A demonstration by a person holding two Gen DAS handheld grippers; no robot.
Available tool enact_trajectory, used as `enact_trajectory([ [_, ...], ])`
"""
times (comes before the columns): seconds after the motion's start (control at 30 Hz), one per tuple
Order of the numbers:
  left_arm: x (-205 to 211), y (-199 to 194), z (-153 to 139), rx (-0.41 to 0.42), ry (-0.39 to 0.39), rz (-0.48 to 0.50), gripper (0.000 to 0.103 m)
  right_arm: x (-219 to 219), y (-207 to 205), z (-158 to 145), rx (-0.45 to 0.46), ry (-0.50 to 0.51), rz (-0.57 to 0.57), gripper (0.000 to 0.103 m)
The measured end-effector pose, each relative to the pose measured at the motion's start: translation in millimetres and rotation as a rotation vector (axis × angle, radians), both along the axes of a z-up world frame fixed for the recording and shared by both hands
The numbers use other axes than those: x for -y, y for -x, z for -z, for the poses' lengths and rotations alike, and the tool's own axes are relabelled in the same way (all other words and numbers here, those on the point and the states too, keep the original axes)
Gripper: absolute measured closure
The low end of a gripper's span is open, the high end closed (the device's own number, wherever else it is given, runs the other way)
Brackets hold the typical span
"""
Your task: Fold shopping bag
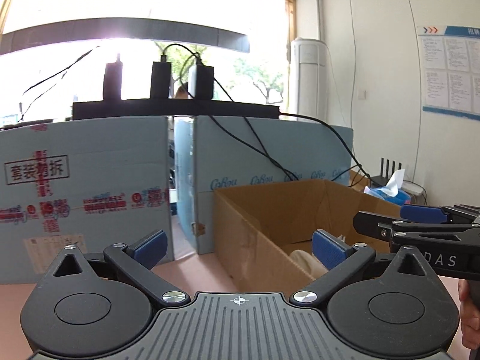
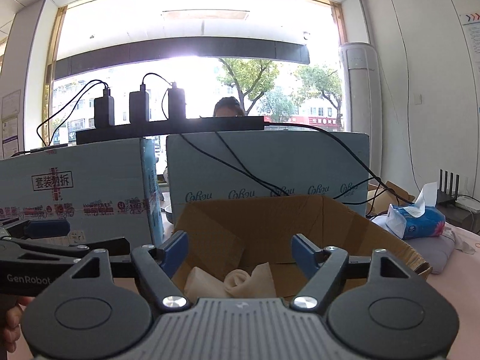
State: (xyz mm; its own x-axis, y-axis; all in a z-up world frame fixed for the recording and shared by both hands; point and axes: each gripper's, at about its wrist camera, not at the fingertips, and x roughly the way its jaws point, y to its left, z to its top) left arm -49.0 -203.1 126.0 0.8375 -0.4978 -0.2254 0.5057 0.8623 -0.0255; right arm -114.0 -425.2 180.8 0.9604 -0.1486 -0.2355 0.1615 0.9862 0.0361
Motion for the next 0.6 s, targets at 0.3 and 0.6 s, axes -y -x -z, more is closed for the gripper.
enact_trajectory([
  [0.3,-88,19,26,0.076,0.083,-0.123,0.000,-76,0,10,0.037,0.042,-0.075,0.002],
  [0.6,-144,11,56,0.021,0.020,-0.268,0.000,-127,-29,53,-0.042,-0.008,-0.199,0.000],
])
